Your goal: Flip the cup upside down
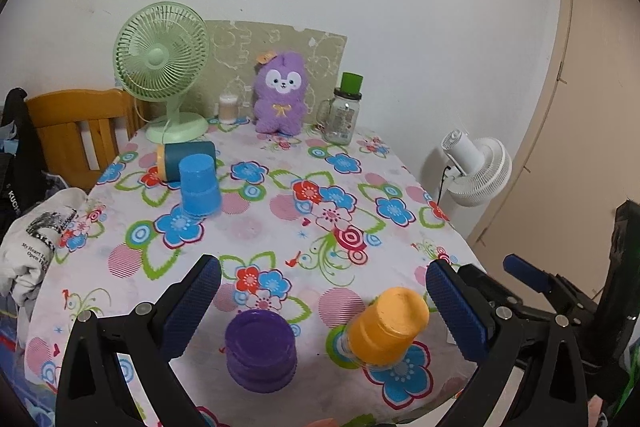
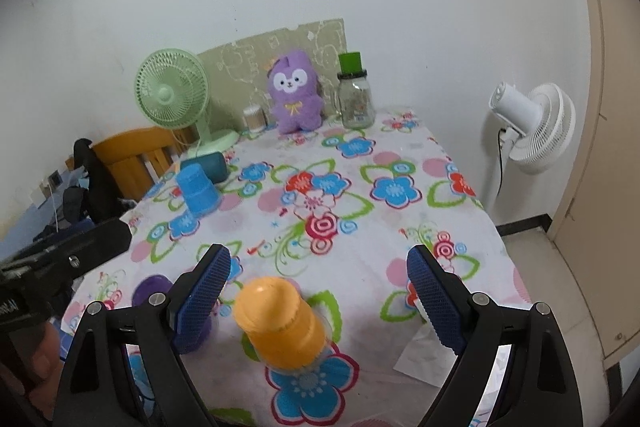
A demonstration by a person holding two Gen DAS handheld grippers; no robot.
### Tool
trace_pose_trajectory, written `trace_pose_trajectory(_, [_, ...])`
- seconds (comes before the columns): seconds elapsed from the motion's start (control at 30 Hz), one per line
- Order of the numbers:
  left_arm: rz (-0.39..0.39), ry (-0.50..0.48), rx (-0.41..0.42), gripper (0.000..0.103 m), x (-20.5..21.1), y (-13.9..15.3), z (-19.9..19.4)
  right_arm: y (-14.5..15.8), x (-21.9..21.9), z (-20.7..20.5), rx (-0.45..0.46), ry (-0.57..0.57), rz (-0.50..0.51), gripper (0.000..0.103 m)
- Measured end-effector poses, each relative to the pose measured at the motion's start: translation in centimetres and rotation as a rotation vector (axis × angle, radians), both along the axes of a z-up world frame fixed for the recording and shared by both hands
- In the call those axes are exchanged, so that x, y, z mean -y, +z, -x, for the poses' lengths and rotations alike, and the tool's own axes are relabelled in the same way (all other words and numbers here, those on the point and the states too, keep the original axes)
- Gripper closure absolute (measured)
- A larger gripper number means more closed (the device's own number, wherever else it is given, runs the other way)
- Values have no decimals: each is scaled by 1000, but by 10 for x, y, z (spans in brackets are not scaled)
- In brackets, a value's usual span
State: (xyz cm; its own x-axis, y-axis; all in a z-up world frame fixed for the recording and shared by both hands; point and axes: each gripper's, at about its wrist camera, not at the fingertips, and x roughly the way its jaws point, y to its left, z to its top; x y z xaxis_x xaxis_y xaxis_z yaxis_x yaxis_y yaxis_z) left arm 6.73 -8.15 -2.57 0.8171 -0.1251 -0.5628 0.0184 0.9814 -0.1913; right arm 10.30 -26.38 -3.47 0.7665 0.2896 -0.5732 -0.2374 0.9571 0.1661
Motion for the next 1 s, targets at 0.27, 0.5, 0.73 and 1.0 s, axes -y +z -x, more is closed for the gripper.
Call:
trace_pose_trajectory(0.27, [-12, 10, 29, 0, -3, 9, 8, 20, -8, 7, 48, 11, -6, 8])
trace_pose_trajectory(0.5, [-30, 21, 70, 0, -6, 20, 16, 37, -16, 12, 89, 25, -9, 7])
trace_pose_trajectory(0.73, [-23, 41, 95, 0, -17, 28, 25, 45, -21, 17, 112, 21, -7, 2])
trace_pose_trajectory(1.0, [-20, 46, 93, 0, -21, 29, 29, 46, -27, 20, 112, 31, -4, 2])
